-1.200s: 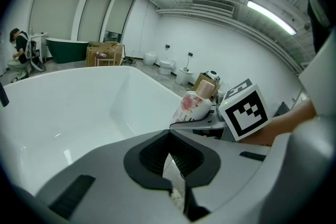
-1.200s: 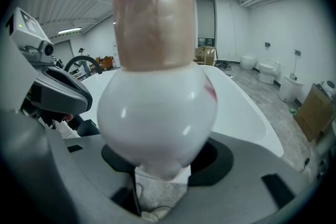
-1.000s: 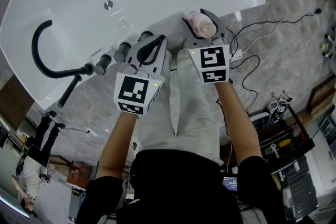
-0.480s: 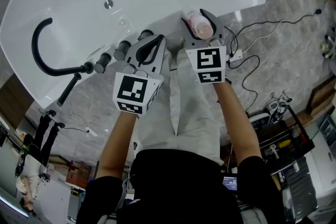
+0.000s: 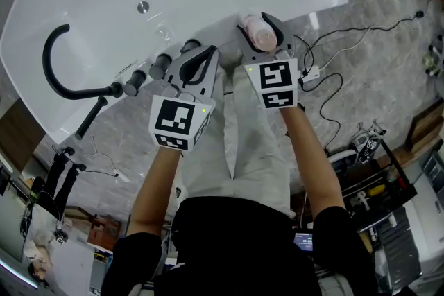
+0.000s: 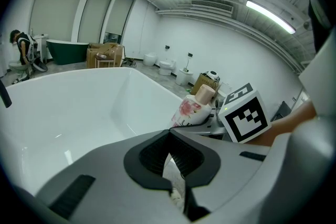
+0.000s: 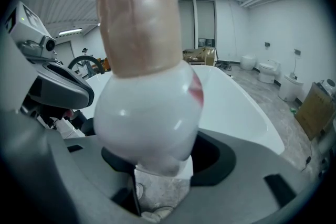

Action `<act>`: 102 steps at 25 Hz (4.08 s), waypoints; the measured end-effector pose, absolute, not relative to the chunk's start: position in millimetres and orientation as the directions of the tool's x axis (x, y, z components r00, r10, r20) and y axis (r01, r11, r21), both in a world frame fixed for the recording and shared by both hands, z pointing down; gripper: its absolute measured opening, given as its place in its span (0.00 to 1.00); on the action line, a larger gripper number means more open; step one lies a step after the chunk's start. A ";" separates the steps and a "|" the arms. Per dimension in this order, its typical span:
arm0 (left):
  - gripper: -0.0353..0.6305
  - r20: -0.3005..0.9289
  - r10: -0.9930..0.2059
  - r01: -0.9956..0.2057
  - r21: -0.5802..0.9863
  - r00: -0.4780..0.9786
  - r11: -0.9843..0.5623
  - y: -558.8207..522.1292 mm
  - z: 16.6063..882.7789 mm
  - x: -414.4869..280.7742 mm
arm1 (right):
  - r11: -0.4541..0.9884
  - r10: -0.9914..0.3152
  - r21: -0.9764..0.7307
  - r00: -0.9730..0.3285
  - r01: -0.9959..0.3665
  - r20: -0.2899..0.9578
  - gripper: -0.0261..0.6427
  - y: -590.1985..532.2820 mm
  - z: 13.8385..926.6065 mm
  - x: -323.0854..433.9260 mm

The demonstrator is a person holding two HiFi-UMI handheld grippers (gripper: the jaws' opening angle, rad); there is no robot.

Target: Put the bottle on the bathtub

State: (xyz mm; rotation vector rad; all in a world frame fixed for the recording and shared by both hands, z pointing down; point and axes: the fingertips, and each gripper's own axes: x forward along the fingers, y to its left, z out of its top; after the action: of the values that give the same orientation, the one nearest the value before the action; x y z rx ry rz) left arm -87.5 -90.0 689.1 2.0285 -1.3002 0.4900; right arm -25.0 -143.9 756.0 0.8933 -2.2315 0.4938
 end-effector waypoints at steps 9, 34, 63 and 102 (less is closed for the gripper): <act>0.07 0.626 -0.652 -0.903 0.323 0.429 -0.284 -87.5 681.5 -87.4 | 0.686 -0.449 -0.126 -0.553 -0.717 0.702 0.41 -138.0 747.3 -22.9; 0.07 0.564 -0.714 -0.910 0.236 0.414 -0.341 -114.2 544.6 -76.7 | 0.660 -0.499 -0.153 -0.582 -0.735 0.643 0.41 -130.5 593.8 28.2; 0.07 0.236 -0.878 -0.908 0.049 0.416 -0.417 -137.5 266.6 -37.7 | 0.645 -0.723 -0.043 -0.627 -0.763 0.290 0.07 -169.6 284.8 60.6; 0.07 -0.002 -0.914 -0.904 -0.145 0.406 -0.402 -104.1 124.9 -37.9 | 0.637 -0.771 0.030 -0.634 -0.770 0.060 0.07 -142.8 151.6 70.6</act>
State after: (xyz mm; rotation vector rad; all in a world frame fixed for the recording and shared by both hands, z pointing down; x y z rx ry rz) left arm -37.9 -104.1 124.9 2.7353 -1.7779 0.1277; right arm 70.6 -142.8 151.6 1.3109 -2.7805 -0.0026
